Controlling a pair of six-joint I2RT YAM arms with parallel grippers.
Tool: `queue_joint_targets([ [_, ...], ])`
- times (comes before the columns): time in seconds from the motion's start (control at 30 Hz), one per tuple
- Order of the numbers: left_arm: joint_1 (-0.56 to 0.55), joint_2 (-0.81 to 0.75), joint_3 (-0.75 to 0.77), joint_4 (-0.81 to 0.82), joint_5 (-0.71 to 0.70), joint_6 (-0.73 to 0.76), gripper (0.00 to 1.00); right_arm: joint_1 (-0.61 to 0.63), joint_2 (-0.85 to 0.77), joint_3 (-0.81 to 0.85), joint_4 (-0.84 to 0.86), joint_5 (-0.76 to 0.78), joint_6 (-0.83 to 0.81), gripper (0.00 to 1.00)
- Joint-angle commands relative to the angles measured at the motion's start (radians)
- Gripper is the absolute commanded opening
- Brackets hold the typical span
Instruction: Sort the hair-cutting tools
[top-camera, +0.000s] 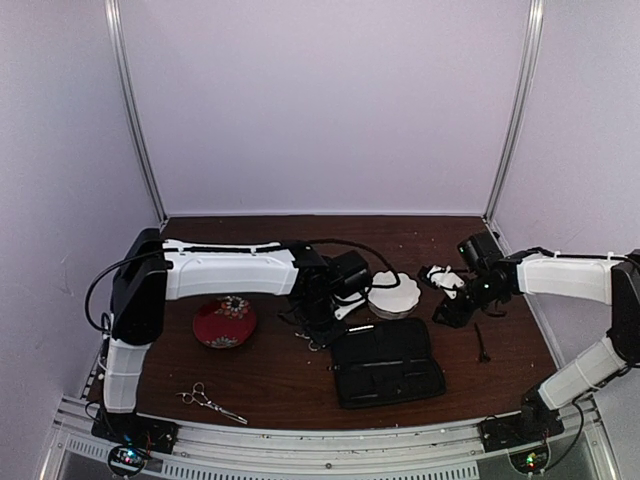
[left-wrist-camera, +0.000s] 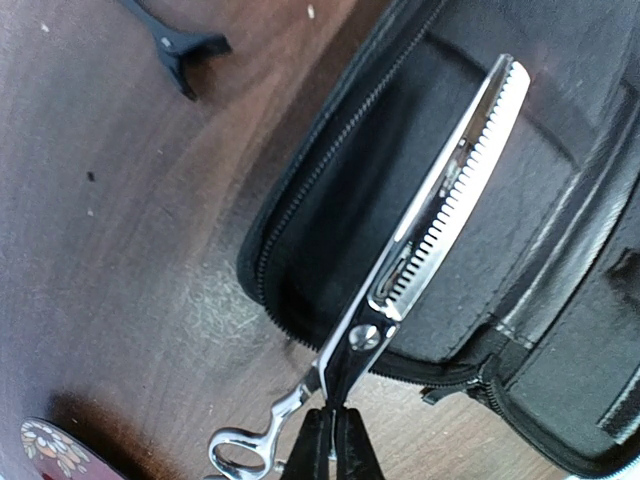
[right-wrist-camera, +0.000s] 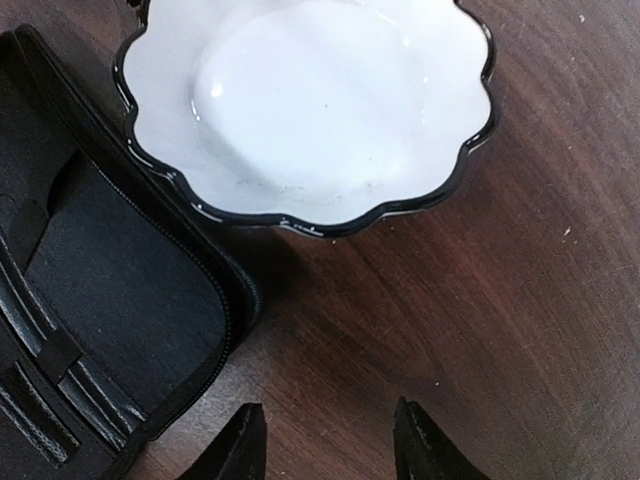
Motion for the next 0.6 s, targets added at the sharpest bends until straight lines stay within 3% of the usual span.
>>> queue_joint_targets([
  [0.0, 0.001, 0.042, 0.070, -0.083, 0.020, 0.025, 0.00, -0.006, 0.049, 0.036, -0.044, -0.002, 0.004, 0.43],
  [0.57, 0.001, 0.234, 0.300, -0.253, -0.006, -0.020, 0.00, -0.006, 0.125, 0.063, -0.104, -0.083, -0.007, 0.40],
])
